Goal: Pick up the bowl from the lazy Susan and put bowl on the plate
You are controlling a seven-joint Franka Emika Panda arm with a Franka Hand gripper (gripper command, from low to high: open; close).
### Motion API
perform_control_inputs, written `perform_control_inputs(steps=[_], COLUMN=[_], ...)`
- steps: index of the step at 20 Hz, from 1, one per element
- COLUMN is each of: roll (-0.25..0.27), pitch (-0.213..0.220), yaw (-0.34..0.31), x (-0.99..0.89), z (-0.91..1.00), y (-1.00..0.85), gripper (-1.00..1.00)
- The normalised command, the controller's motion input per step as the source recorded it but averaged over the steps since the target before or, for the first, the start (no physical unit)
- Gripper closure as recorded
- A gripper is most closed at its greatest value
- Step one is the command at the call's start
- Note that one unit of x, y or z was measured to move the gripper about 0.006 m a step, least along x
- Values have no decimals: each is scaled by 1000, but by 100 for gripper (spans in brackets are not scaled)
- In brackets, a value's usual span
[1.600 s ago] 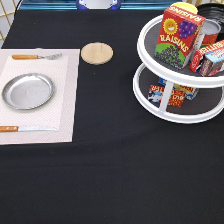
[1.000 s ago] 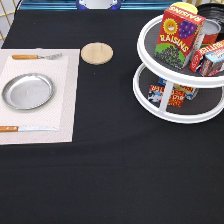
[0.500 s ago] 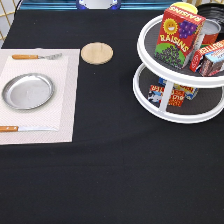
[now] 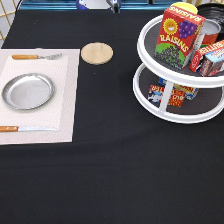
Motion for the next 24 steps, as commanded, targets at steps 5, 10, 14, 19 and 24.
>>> perform_control_inputs(steps=[5, 10, 14, 19, 24], roll=[153, 164, 171, 101, 28], pitch=[-7, -35, -45, -68, -11], yaw=[-22, -18, -50, -52, -8], x=[158, 122, 165, 78, 25], z=[-138, -190, -211, -306, -401], y=[26, 84, 18, 62, 128], gripper=[-100, -100, -100, -100, -100])
